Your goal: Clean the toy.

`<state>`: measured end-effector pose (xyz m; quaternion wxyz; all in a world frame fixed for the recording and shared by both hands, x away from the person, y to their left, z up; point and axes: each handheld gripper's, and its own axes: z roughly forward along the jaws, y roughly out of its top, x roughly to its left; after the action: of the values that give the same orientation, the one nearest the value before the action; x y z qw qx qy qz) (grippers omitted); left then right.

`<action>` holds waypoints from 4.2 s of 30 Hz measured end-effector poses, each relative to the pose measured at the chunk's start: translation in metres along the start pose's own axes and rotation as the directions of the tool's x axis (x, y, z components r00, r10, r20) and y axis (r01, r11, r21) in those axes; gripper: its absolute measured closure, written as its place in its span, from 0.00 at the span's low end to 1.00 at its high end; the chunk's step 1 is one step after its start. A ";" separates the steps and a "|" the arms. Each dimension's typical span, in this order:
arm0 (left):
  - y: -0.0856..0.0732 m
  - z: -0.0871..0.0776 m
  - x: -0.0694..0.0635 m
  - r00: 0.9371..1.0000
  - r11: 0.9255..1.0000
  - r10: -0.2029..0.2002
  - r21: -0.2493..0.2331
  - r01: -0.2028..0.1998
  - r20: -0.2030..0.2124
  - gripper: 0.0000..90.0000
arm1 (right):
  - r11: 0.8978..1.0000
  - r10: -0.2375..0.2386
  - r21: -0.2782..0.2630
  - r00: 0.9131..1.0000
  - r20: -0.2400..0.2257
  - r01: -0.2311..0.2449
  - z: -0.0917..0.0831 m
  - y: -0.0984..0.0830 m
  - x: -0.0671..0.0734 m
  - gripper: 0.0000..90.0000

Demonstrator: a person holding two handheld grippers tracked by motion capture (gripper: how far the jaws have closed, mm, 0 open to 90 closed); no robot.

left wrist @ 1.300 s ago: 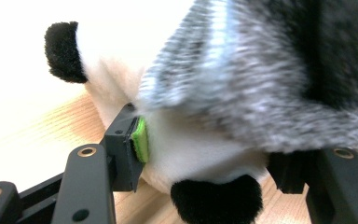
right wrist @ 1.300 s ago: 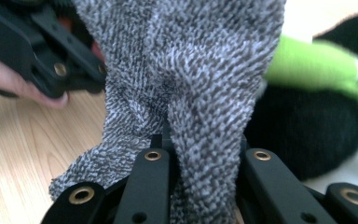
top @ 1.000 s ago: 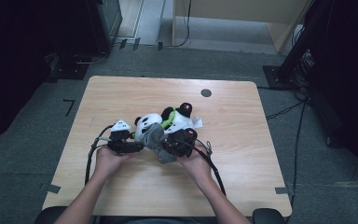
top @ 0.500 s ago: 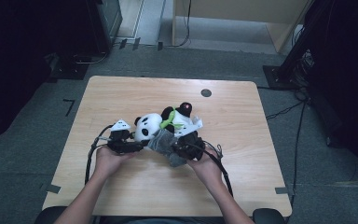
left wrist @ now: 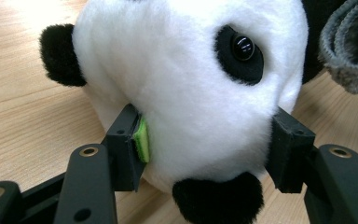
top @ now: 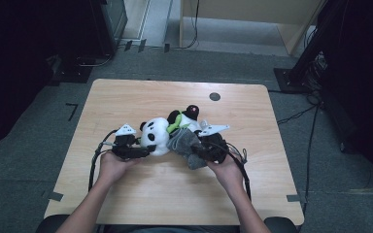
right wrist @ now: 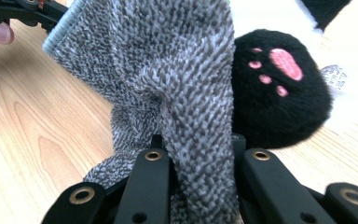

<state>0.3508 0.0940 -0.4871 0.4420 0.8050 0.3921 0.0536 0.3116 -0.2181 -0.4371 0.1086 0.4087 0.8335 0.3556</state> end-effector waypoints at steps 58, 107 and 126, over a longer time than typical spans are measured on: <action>0.001 -0.001 0.005 0.998 0.998 0.057 -0.002 -0.057 0.022 0.44 | 0.951 0.281 -0.178 0.945 0.168 -0.251 -0.048 -0.021 -0.130 0.86; 0.003 0.000 0.009 0.998 0.998 0.061 -0.006 -0.061 0.018 0.39 | 0.931 0.353 -0.184 0.909 0.224 -0.316 -0.032 -0.049 -0.171 0.37; 0.002 0.000 0.008 0.998 0.998 0.059 -0.005 -0.058 0.018 0.38 | 0.939 0.296 -0.227 0.942 0.160 -0.256 -0.058 -0.042 -0.133 0.36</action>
<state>0.3574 0.0987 -0.4872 0.4454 0.8156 0.3643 0.0602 0.3445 -0.3654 -0.4387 0.1783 0.5410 0.7126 0.4096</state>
